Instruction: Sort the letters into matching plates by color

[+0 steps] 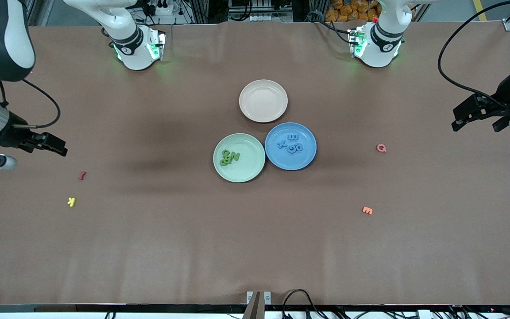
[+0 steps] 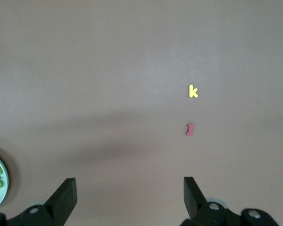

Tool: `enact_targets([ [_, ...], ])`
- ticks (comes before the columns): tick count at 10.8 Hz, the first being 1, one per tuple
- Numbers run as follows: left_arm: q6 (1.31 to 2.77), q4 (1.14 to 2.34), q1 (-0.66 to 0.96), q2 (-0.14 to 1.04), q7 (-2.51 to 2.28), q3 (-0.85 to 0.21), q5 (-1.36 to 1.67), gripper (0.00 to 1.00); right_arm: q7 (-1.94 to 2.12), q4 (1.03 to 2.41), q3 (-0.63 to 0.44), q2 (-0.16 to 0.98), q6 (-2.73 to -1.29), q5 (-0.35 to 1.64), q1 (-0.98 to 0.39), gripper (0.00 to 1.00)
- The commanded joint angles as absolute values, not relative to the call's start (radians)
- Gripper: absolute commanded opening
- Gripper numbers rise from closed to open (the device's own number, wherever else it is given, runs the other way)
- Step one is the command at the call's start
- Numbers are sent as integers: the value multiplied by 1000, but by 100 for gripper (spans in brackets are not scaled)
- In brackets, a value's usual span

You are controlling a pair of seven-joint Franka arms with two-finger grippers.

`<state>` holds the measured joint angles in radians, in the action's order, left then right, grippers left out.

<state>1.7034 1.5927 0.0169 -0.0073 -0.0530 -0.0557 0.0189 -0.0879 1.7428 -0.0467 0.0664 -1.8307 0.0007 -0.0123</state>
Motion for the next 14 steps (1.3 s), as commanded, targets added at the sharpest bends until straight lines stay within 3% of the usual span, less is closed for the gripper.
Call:
enact_targets([
  [1, 1701, 1585, 17, -9, -69, -58, 18, 100, -103, 1689, -49, 43, -1796, 6, -18, 100],
  [6, 1700, 1585, 18, -18, -67, -67, 31, 100, -92, 1424, -57, 48, -1517, 8, -9, 100],
  [14, 1700, 1585, 15, -20, -66, -81, 46, 100, -91, 1358, -57, 49, -1473, 9, 2, 100],
])
